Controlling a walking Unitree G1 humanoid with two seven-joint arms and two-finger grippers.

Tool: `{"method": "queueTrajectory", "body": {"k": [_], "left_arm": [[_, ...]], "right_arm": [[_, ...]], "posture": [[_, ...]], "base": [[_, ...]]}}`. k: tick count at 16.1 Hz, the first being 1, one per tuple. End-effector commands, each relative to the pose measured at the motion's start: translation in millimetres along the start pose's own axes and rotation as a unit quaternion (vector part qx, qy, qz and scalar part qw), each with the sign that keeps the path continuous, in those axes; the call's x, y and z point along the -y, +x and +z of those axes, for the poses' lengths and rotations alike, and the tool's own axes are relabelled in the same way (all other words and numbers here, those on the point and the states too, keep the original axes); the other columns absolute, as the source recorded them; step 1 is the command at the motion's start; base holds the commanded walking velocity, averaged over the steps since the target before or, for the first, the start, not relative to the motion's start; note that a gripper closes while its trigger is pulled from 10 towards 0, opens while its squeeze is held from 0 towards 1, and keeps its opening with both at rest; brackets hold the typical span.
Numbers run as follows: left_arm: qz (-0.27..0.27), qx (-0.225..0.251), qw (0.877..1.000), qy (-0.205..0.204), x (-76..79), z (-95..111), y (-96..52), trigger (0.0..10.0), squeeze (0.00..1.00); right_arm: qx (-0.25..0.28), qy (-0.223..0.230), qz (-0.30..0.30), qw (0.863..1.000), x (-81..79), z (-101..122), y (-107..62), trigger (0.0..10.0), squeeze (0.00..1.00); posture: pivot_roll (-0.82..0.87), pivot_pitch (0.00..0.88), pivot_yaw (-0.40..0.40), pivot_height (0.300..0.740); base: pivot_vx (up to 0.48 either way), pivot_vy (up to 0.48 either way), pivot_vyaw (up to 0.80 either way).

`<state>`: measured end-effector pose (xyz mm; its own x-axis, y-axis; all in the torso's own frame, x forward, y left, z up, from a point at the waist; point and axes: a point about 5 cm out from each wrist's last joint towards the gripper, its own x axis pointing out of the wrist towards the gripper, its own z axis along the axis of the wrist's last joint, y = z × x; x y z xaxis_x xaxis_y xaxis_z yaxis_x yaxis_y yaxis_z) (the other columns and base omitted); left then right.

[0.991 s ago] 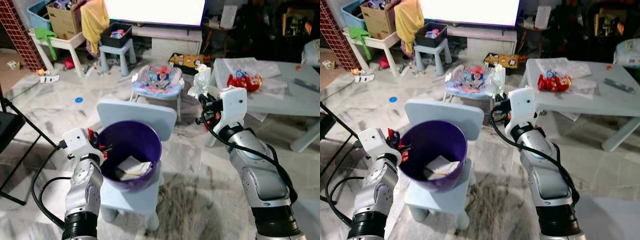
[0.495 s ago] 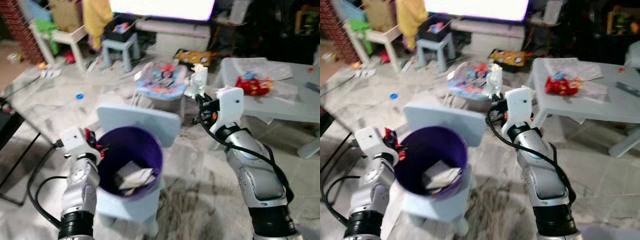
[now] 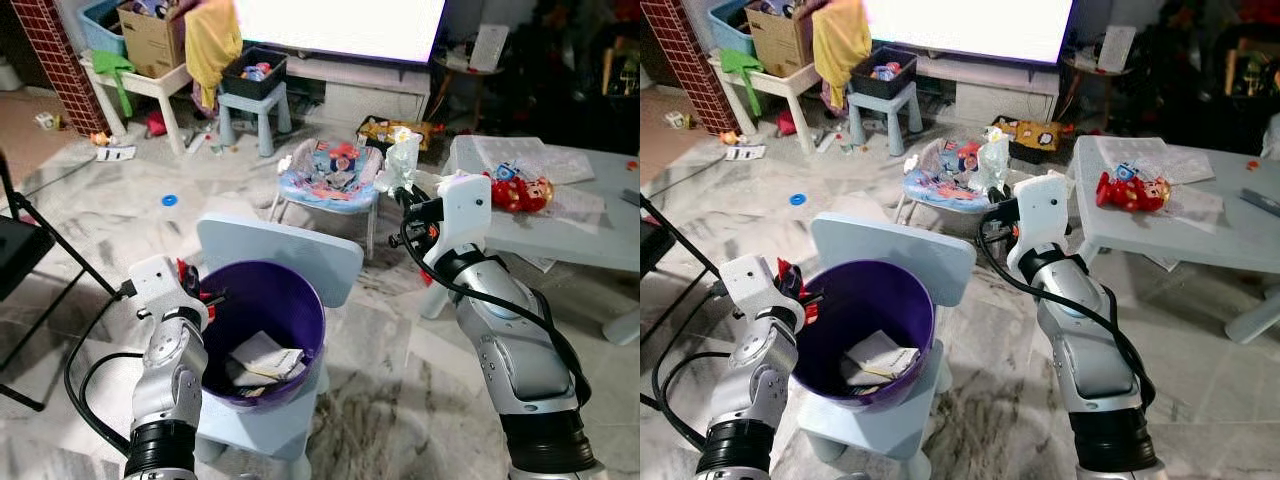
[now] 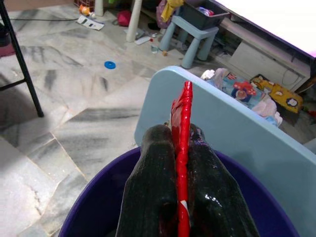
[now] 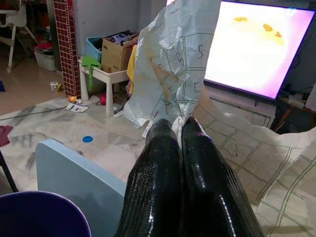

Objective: Picking trash to rubbish bin

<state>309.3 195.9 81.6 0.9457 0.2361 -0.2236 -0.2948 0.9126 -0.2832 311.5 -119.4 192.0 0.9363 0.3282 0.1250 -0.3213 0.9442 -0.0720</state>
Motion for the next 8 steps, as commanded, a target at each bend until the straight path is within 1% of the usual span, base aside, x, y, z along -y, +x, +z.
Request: {"method": "queueTrajectory", "body": {"k": [1,2,4,5,8], "left_arm": [[0.007,-0.015,1.000,0.003,-1.1,-6.1,-0.6,10.0,0.00],[0.012,-0.028,1.000,-0.005,-2.7,-11.5,-1.7,10.0,1.00],[0.013,-0.052,0.998,-0.029,-4.3,-21.0,-2.9,10.0,1.00],[0.012,-0.053,0.998,-0.034,-4.4,-21.8,-3.0,10.0,1.00],[0.011,-0.052,0.998,-0.033,-4.6,-21.5,-2.4,10.0,1.00]], "right_arm": [[0.001,-0.006,-0.006,1.000,3.5,0.8,-1.2,0.0,0.00],[0.000,-0.006,-0.007,1.000,3.4,0.3,-1.3,0.0,0.00],[0.001,-0.005,-0.007,1.000,3.3,0.1,-0.8,0.0,0.00],[0.001,-0.005,-0.007,1.000,3.2,0.1,-0.8,0.0,0.00],[0.001,-0.006,-0.007,1.000,3.3,0.0,-0.8,0.0,0.00]], "posture": [[0.04,0.086,-0.049,0.740],[0.04,0.083,-0.046,0.740],[0.04,0.082,-0.044,0.740],[0.04,0.082,-0.044,0.740],[0.04,0.079,-0.044,0.740]], "base": [[0.000,0.000,0.00],[0.000,0.000,0.00],[0.000,0.000,0.00],[0.000,0.000,0.00],[0.000,0.000,0.00]]}}
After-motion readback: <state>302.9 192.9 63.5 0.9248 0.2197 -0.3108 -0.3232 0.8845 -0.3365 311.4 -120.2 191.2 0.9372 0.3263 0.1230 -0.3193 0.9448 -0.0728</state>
